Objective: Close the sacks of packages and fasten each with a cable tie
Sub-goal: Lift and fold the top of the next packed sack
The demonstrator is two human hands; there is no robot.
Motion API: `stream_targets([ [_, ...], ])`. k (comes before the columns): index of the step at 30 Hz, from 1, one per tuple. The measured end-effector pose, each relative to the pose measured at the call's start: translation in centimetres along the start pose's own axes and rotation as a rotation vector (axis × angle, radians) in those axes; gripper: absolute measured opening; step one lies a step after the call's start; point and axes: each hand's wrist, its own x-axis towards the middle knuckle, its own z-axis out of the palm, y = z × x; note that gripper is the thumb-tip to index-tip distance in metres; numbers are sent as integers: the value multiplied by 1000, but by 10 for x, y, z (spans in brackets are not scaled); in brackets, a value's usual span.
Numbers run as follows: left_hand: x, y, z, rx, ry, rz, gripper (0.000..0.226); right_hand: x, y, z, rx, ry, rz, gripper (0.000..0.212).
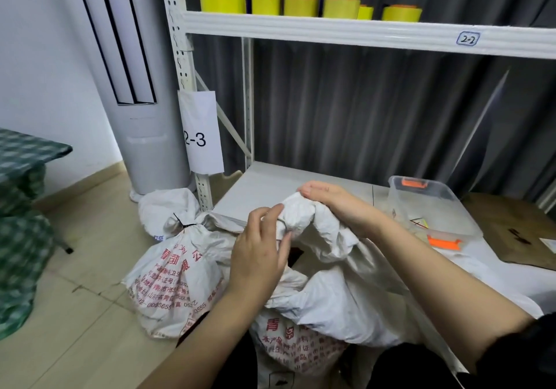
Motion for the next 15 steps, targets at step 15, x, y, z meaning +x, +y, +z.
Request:
stream_targets([
  [15, 28, -25, -8, -873, -298, -594, 23, 10, 28, -11, -488, 122, -233, 18],
])
